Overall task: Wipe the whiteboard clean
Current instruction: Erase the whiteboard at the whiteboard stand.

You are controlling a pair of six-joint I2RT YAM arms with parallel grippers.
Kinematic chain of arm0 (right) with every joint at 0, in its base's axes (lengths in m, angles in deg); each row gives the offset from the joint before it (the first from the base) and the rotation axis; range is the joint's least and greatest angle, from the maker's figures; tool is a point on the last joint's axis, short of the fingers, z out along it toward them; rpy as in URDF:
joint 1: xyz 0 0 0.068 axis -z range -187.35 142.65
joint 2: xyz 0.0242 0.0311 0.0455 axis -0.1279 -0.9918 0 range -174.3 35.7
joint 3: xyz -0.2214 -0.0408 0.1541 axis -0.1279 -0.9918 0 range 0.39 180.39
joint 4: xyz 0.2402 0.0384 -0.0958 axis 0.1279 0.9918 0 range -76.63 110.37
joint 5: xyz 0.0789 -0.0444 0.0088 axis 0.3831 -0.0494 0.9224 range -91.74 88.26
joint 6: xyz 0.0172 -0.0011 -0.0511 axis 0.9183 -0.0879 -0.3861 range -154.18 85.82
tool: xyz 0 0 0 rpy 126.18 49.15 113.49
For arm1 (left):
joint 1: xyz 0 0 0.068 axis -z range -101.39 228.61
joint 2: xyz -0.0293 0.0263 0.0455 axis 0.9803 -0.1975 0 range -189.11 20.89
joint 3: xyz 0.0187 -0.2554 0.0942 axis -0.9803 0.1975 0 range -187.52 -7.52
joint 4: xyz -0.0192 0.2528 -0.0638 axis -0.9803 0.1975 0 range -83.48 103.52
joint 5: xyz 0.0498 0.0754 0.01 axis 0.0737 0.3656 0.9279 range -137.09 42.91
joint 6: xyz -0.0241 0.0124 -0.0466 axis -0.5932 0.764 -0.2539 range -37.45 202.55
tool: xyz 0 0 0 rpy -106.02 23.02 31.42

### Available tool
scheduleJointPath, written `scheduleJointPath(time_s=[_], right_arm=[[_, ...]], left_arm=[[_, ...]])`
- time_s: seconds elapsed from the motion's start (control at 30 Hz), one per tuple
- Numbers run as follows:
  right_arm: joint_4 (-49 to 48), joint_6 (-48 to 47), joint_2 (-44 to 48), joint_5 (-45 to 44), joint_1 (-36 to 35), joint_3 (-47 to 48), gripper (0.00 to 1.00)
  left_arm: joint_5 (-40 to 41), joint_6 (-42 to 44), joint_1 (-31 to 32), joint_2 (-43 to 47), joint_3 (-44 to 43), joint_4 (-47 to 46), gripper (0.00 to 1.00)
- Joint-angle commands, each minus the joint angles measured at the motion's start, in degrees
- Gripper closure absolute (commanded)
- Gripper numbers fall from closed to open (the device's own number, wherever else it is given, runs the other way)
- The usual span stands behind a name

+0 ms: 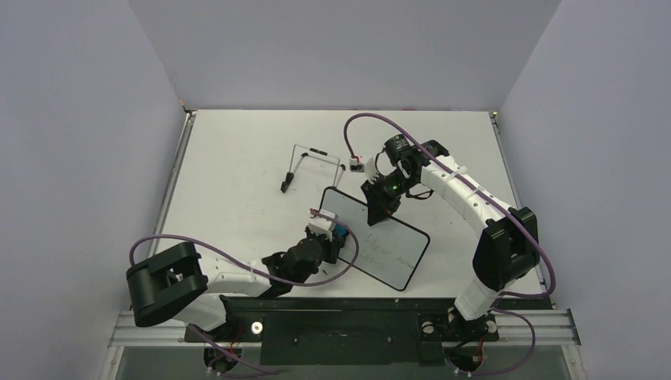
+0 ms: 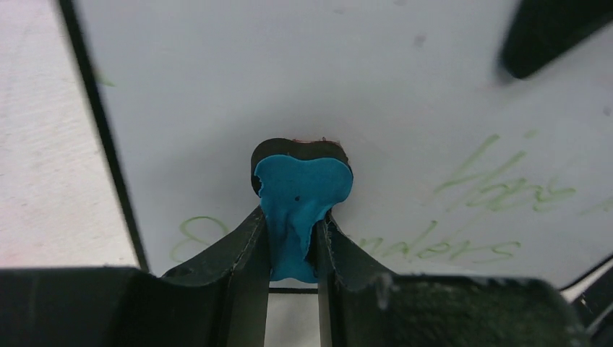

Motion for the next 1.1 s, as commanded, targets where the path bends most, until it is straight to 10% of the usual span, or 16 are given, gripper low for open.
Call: scheduleJointPath(time_s=[0.0,0.33,0.67,1.07], right_arm=[[0.5,-2.3,3.0,7.2,-1.7,-0.3,1.0],[-3.2,2.8,3.1,7.0,-0.6,-1.8,1.0],[-4.3,4.1,3.6,6.4,-0.4,-2.3,1.0],[-4.4,4.3,3.6,6.3,-0.5,-2.5,1.0]], left_arm=[[-1.8,2.2,5.0,-3.2,-4.7,-3.2,1.0],[0.8,8.8,9.5,-8.7,-11.1,-2.6,1.0],[23.4,6.8,8.9,-6.4,-14.1,10.1,1.0],[11.1,15.6,15.0,-8.0,-13.9,-1.1,1.0]])
